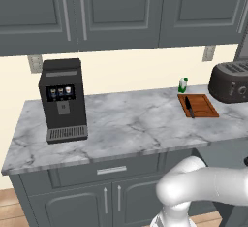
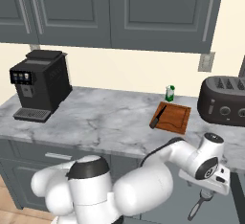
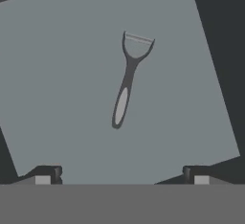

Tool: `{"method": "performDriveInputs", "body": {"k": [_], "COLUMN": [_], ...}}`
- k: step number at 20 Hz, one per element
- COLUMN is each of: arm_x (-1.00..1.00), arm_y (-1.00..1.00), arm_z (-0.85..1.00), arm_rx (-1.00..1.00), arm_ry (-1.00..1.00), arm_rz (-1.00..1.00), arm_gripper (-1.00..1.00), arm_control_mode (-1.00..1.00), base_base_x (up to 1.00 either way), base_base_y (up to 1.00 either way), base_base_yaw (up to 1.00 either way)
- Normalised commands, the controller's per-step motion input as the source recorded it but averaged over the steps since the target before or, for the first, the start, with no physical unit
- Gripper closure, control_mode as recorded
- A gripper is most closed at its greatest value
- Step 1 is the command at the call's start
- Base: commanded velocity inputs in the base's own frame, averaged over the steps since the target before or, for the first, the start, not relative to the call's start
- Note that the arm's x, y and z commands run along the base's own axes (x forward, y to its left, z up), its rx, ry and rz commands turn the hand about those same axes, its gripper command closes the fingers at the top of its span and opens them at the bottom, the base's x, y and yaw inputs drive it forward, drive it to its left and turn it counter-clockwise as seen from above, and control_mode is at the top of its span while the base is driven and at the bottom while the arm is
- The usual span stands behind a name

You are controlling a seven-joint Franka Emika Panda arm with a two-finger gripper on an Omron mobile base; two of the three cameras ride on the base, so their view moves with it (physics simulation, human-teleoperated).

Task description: Open the drawer on the right and place the cutting tools on the cutting board.

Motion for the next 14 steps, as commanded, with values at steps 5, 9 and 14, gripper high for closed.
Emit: {"method": "performDriveInputs", "body": {"k": [5,9,14], "arm_x": [0.0,0.0,0.01], "arm_y": [-0.08,-0.04,0.0], "arm_z": [-0.29,-0.28,-0.27], "arm_rx": [0.0,0.0,0.0], "arm_ry": [0.0,0.0,0.0], "arm_rz": [0.0,0.0,0.0], "arm_gripper": [-1.0,-1.0,-1.0], "arm_control_mode": [-1.0,-1.0,-1.0], "base_base_x": [0.0,0.0,0.0], "base_base_y": [0.0,0.0,0.0], "base_base_yaw": [0.0,0.0,0.0]}}
